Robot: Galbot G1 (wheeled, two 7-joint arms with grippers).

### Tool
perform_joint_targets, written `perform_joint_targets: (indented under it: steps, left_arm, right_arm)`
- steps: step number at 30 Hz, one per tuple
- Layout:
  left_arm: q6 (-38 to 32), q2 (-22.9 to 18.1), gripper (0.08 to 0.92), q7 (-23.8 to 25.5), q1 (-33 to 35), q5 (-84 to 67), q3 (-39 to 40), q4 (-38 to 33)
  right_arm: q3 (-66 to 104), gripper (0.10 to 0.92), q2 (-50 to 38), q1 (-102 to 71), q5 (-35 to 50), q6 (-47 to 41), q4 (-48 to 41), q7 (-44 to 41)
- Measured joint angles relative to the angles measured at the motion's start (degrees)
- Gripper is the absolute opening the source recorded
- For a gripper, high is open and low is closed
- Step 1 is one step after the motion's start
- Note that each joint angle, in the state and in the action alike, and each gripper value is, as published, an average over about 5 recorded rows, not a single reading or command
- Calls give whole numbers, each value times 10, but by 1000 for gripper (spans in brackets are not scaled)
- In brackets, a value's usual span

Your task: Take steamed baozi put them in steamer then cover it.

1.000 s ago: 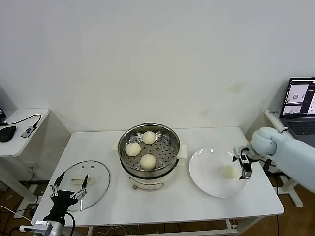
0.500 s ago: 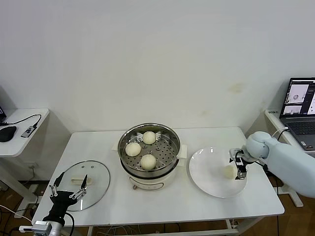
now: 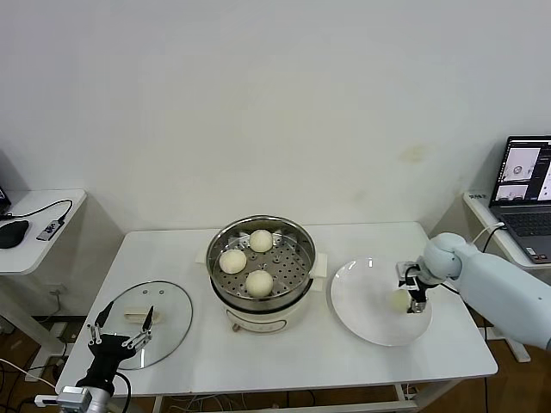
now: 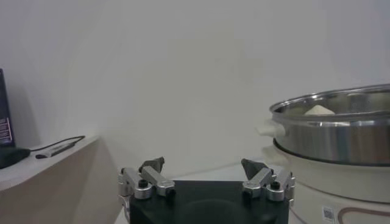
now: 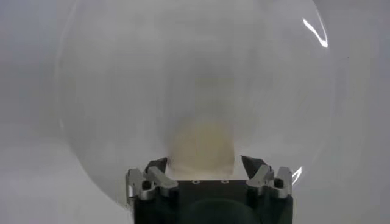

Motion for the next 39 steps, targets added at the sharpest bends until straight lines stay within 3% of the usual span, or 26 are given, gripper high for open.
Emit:
perform_joint_targets:
  steps: [11,27,39]
  left_arm:
    - [0,1,823,0,2,0,-2,-2]
    - [0,6,823,0,-2,-2,-1,-3]
    - [1,8,823,0,-14,-2,13,2]
  right_arm:
    - [-2,579,-3,5,6,-8,4,-6]
    - [-121,572,-24,166,134,-56,71,-9]
    - [-271,585,49,375,291,-126,100,24]
